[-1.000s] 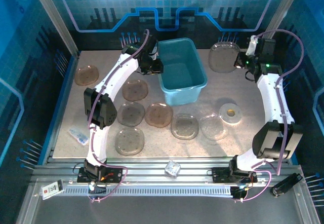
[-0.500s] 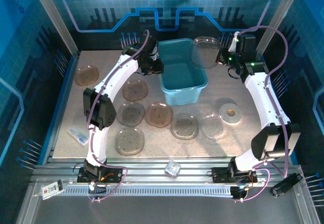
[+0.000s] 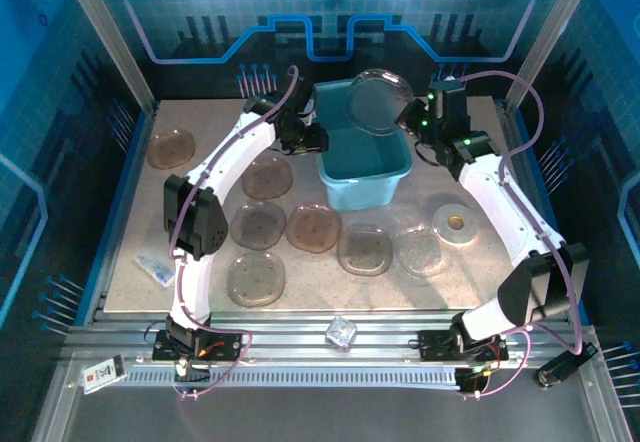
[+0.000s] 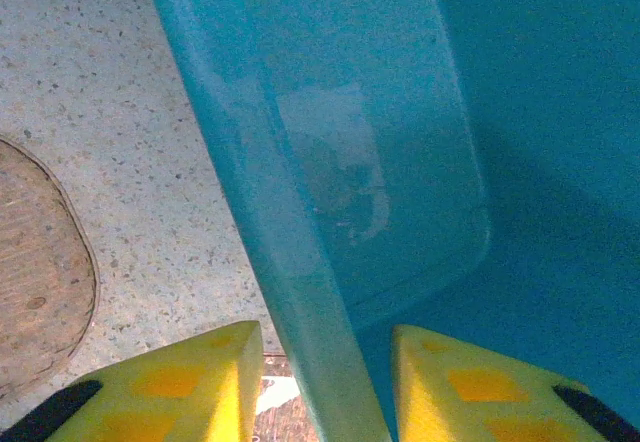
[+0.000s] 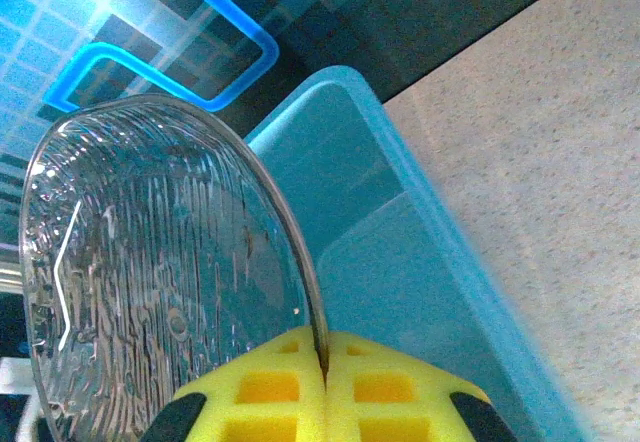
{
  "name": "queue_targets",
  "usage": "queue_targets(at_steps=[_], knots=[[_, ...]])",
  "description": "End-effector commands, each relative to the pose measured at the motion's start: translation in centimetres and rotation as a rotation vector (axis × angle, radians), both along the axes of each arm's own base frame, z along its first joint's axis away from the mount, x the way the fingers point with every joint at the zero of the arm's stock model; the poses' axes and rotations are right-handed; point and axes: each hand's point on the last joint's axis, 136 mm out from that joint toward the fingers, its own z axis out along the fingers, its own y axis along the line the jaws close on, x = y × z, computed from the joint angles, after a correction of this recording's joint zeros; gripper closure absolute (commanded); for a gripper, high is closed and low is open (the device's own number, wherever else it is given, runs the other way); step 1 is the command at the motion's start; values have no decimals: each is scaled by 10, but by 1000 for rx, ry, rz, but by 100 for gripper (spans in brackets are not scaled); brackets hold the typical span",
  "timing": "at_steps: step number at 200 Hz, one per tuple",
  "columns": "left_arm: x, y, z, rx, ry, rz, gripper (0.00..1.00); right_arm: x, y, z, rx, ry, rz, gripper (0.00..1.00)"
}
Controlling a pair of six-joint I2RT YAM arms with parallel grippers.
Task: Place the plates into the plastic bin on the countertop
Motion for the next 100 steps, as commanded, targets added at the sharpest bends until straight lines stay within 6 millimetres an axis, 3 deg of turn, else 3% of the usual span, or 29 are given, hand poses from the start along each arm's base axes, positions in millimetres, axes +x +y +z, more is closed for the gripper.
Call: queue_targets(at_steps=[1,66,100], knots=[[-3,4,44,-41,-92,21,59,0,2,16,99,-26,-148,100],[6,64,80,-89,-181,156,54,-12,26,-18,235,125,-404,100],[5,93,82,-92,-192,199,53,-7,51,-39,283,197,-488,100]])
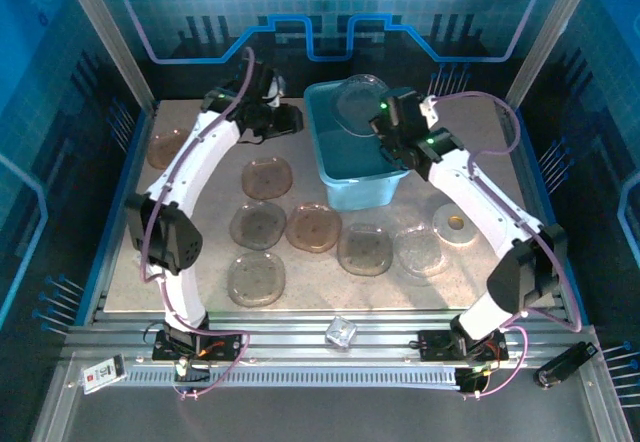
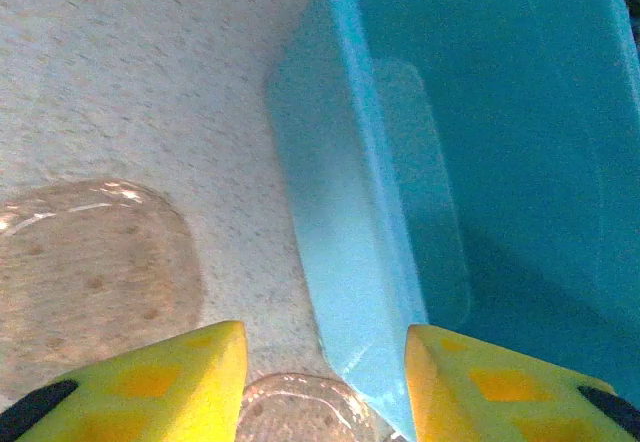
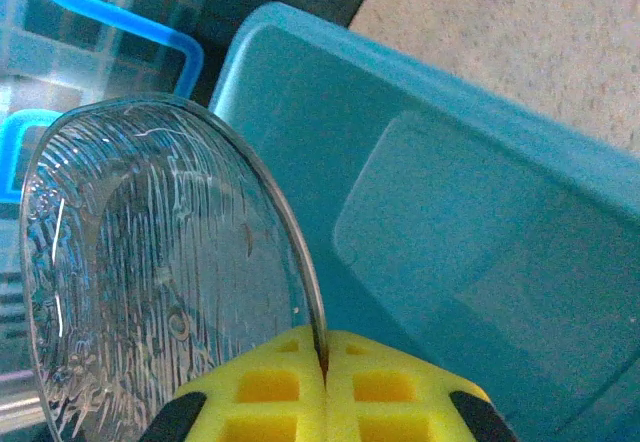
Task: Place the plates into the plastic bin on the countertop
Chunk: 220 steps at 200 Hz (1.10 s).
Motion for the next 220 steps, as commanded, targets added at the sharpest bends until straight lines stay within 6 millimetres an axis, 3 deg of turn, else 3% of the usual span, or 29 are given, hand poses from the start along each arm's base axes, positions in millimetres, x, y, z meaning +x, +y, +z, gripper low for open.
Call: queue_targets(at_steps=[1,61,107,220], knots=[[-3,14,9,-24,-26,23,53,0,1,-9,53,42,-164,100],[-11,59,-5,-56,-11,110,52,19,29,-45,50,122,-282,100],[-17,86,-14,-61,9,161,52,28,34,-72,29,187,-372,100],[-21,102,-27,-68,31,197,52,58,49,-132,23,244,-438,100]])
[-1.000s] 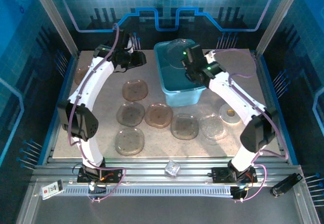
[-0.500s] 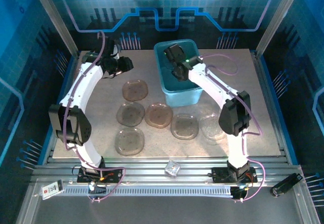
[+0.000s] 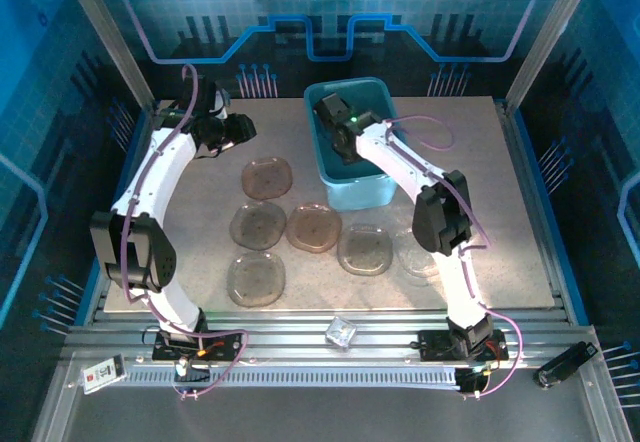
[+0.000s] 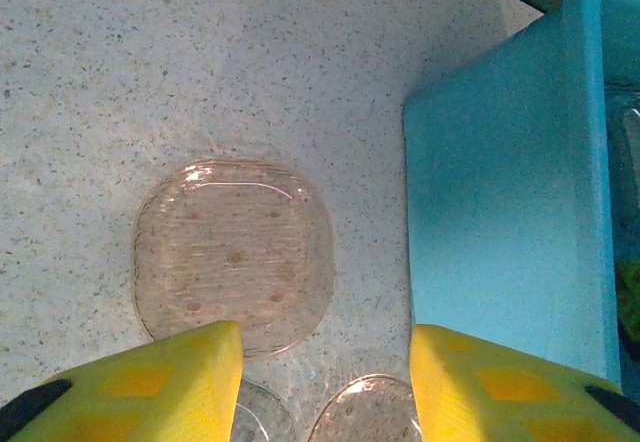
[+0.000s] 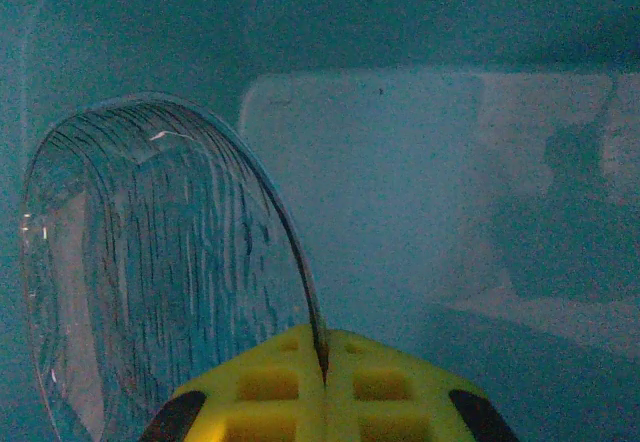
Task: Place the plates into the plastic bin on the countertop
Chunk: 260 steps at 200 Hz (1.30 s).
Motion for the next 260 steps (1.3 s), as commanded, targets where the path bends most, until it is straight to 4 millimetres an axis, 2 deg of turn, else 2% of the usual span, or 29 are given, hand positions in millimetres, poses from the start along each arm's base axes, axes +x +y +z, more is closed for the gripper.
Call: queue_targets(at_steps=[1,24,27,34,128,161,184,214,227,234,239,242,260], knots=[[-3,4,7,-27,-16,12,52,5,-1,-3,-20,-13,-48,100],[-3,6,3,-24,-7,15,51,7,1,-8,-16,-2,-49,100],[-2,6,3,-24,-6,16,51,7,1,-20,-28,17,-50,100],[-2,6,1,-23,-3,17,51,7,1,-27,-29,30,-50,100],[-5,11,-9,6,43,23,51,13,3,-82,-28,108,-57,100],[-9,14,-11,22,58,34,51,14,3,-87,-44,105,-53,100],[-13,17,-12,33,69,45,51,18,2,-81,-64,85,-32,80],[-17,20,-10,31,72,62,51,17,-1,-63,-92,50,0,39],[-18,21,-7,30,70,67,50,14,-3,-51,-119,28,14,24],[-19,22,-6,32,70,74,49,13,-3,-41,-129,7,25,20],[-19,23,-4,35,69,76,49,12,-4,-42,-146,1,37,19],[-20,23,-3,36,67,78,49,12,-3,-27,-140,-29,42,18],[-22,27,2,39,61,96,48,10,-6,-1,-151,-103,67,14]])
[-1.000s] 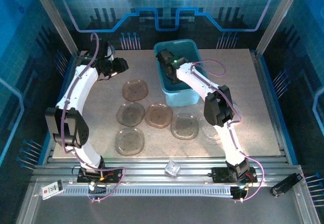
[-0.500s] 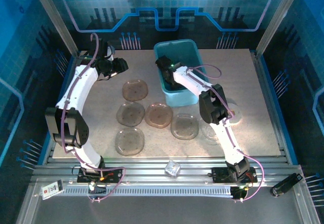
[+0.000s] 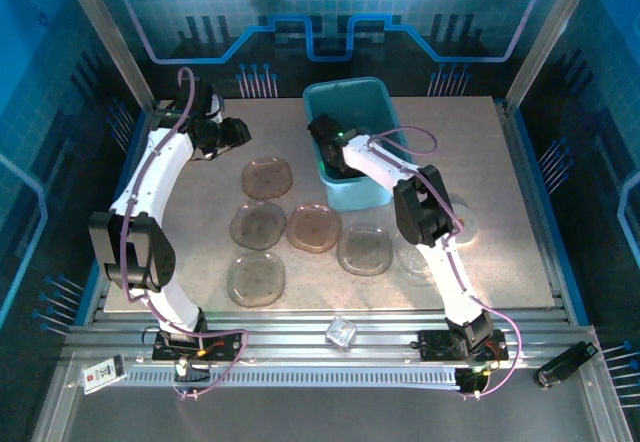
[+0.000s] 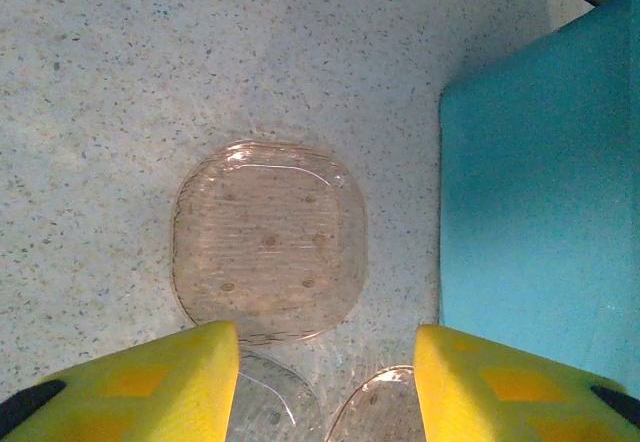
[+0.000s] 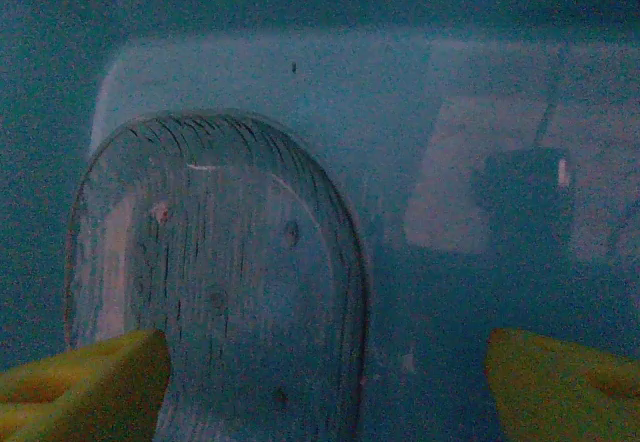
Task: Place the plates into the plastic bin on the countertop
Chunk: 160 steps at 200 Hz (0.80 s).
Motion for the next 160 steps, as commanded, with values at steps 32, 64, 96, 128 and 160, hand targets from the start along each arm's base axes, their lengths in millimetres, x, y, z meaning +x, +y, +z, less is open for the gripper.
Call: queue_targets(at_steps=[32,64,96,128,160], knots=[[-18,22,12,-1,3,100,46,-7,-14,112,-58,-237,96,12],[-20,37,10,14,8,155,41,-11,-8,138,-46,-303,231,12],[-20,65,-5,2,39,256,37,-12,-10,180,-88,-394,376,14],[-15,96,-28,-19,100,362,36,-14,-31,214,-128,-467,496,19],[-3,129,-49,-68,122,482,34,-17,-50,234,-160,-520,580,23]])
